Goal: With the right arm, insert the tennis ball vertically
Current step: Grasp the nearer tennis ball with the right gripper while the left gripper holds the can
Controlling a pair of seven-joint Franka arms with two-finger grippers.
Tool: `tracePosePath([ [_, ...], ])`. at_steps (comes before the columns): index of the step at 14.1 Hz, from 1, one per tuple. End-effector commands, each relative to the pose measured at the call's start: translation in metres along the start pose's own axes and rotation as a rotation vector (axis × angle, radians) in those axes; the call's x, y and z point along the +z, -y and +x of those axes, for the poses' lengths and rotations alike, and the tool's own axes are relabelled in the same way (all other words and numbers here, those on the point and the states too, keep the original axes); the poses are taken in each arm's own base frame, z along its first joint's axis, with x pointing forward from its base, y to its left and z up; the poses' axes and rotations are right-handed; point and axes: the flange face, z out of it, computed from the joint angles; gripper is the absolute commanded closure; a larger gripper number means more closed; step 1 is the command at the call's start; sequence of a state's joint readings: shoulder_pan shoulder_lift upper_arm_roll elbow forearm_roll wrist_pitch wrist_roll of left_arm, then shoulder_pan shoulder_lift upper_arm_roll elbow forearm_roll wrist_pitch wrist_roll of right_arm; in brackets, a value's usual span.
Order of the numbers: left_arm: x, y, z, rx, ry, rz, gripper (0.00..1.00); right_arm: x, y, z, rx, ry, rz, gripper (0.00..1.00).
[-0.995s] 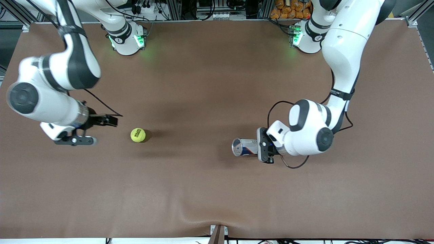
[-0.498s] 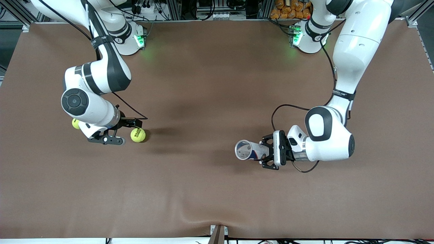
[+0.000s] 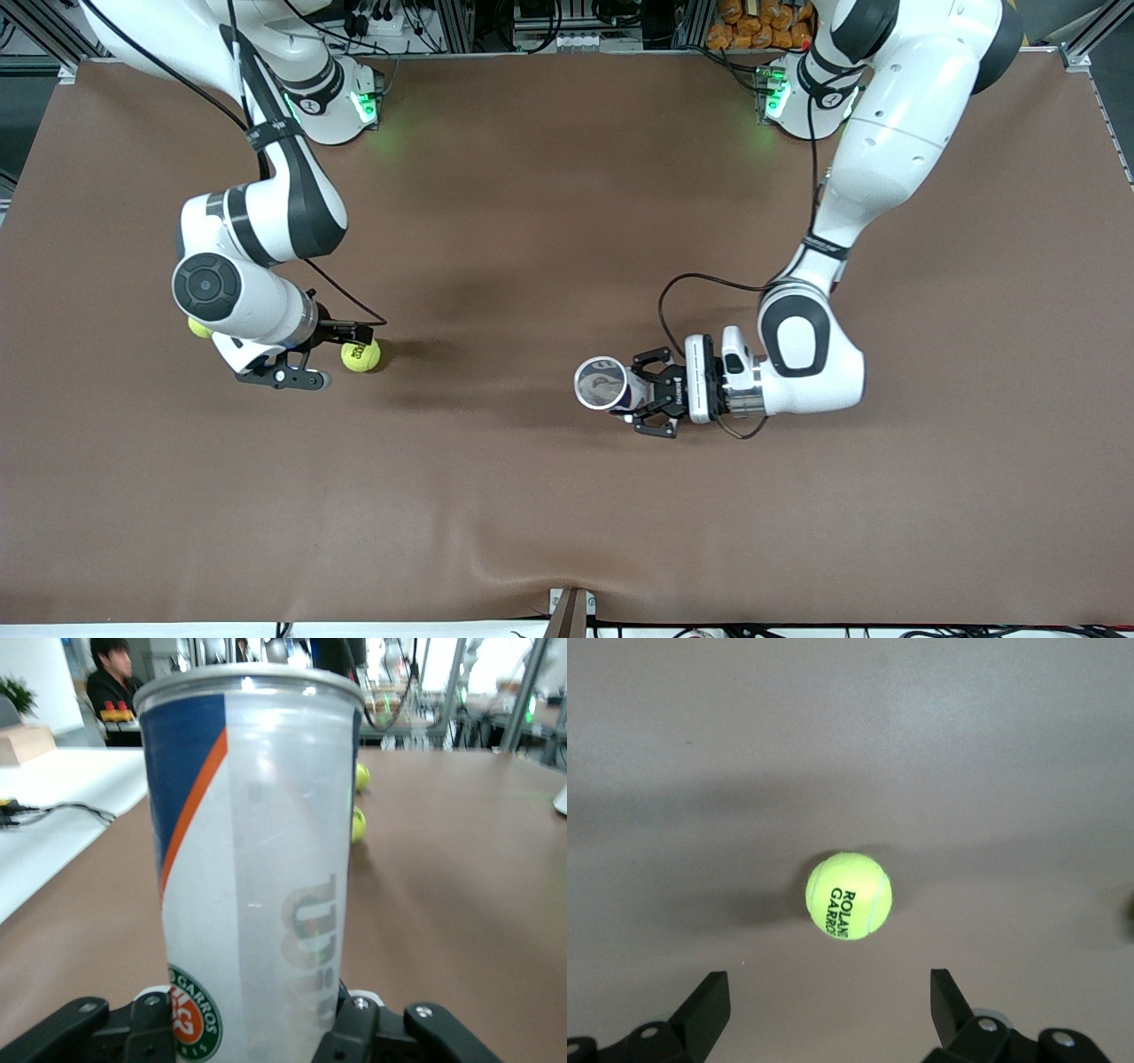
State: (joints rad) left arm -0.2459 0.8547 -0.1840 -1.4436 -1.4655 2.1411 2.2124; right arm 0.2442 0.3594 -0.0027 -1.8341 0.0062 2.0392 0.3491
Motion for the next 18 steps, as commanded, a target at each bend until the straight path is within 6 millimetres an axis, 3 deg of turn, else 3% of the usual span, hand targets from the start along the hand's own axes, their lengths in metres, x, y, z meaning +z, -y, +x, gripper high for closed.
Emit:
tracePosePath([
  [1, 0.048, -0.022, -0.014, -0.036, -0.129, 0.023, 0.49, 0.011, -0.001, 0.005, 0.017, -0.017, 0.001, 0.00],
  [3, 0.096, -0.051, -0.030, -0.056, -0.228, 0.065, 0.50, 0.020, 0.004, 0.008, 0.013, -0.033, 0.007, 0.00],
  [4, 0.117, -0.064, -0.027, -0.054, -0.262, 0.080, 0.50, 0.023, 0.004, 0.009, 0.013, -0.036, 0.008, 0.00],
  [6, 0.143, -0.085, -0.030, -0.068, -0.291, 0.094, 0.50, 0.033, 0.008, 0.013, 0.011, -0.047, 0.013, 0.00],
  [10, 0.169, -0.112, -0.036, -0.014, -0.276, 0.066, 0.51, 0.057, 0.002, 0.019, 0.022, -0.035, 0.009, 0.00],
  [14, 0.188, -0.140, -0.046, 0.078, -0.243, 0.063, 0.52, 0.104, -0.003, 0.014, 0.027, 0.004, -0.005, 0.00],
  [16, 0.206, -0.162, -0.043, 0.048, -0.264, 0.077, 0.52, 0.113, -0.007, 0.012, 0.032, 0.020, -0.010, 0.00],
  [18, 0.211, -0.170, -0.043, 0.056, -0.275, 0.101, 0.52, 0.126, -0.006, 0.013, 0.031, 0.023, -0.011, 0.00],
])
